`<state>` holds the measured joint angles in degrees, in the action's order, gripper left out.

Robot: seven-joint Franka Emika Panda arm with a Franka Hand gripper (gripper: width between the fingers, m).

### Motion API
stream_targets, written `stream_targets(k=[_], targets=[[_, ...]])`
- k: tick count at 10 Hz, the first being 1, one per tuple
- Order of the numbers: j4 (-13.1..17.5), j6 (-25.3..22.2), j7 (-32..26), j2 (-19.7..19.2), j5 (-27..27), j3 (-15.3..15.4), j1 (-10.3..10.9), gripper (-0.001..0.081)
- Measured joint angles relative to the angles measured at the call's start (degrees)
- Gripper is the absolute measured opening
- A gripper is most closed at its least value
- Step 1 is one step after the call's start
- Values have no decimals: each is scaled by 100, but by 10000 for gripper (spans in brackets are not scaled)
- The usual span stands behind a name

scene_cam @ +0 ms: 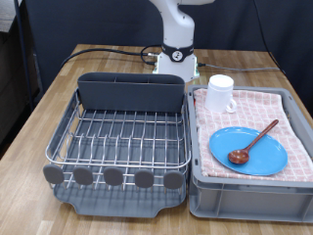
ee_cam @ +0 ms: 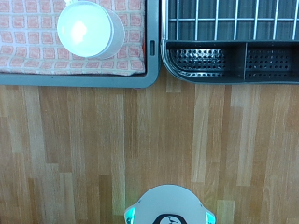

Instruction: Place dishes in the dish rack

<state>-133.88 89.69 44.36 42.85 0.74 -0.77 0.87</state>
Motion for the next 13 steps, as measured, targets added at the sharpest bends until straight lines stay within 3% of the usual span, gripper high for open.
stream_targets(k=[1,3,5,8,13], targets=[[0,29,16,-18,0,18,1,802],[-48,391,644,-192,119,249,2,802],[-128,993,1616,-467,381,617,-1,802],[-73,1360,3262,-908,593,1125,-75,802],[-77,1680,2952,-1092,498,1283,-43,802]])
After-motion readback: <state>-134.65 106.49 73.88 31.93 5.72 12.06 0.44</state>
